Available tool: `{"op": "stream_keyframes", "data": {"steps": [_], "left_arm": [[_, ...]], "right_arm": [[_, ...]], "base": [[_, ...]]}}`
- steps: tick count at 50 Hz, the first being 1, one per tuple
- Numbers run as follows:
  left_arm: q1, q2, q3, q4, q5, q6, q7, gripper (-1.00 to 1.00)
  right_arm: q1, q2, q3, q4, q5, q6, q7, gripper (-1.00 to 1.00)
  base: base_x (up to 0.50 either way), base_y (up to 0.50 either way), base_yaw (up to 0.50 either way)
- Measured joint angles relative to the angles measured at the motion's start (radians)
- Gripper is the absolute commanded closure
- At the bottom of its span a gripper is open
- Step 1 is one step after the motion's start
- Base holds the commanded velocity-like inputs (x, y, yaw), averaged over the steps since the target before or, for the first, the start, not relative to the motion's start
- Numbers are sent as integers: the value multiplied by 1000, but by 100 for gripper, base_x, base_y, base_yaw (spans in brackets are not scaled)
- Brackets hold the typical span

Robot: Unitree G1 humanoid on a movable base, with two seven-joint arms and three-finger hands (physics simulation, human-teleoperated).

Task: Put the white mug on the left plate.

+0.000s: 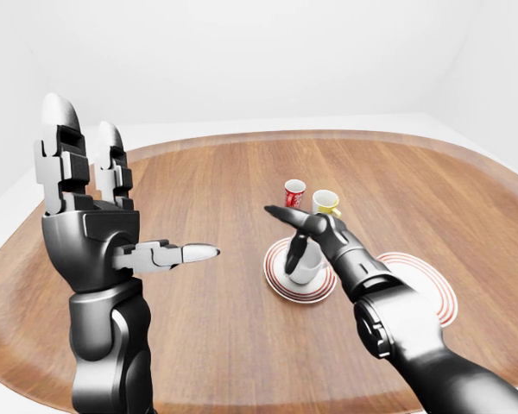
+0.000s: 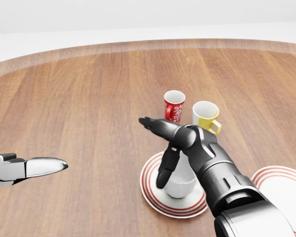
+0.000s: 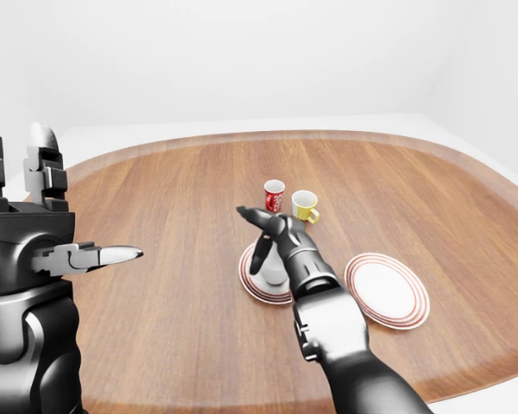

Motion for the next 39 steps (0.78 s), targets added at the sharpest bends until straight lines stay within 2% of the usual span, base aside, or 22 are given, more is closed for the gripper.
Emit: {"op": "stream_keyframes", "data": {"steps": [4, 8, 13, 19, 30, 39], "left_arm": [[1, 0, 0, -1, 0, 0, 0, -100], [1, 0, 1, -1, 1, 0, 0, -100], [2, 0, 0, -2, 2, 0, 0, -100], [1, 0, 1, 0, 3, 0, -1, -100], [-1, 1, 1, 1, 4, 0, 0, -100], [-1, 0, -2, -2, 5, 0, 1, -100]], "right_arm": [[-15, 12, -30, -63, 225, 59, 103, -100], [-33, 8, -61, -120, 453, 147, 176, -100], [-49, -10, -81, -164, 689, 147, 229, -100], [-44, -29, -84, -186, 864, 147, 262, -100], [12, -59, -97, -223, 1038, 147, 260, -100], [84, -76, -119, -230, 1130, 147, 201, -100]], "base": [[0, 0, 0], [0, 0, 0], [0, 0, 0], [0, 0, 0], [0, 0, 0], [0, 0, 0]]}}
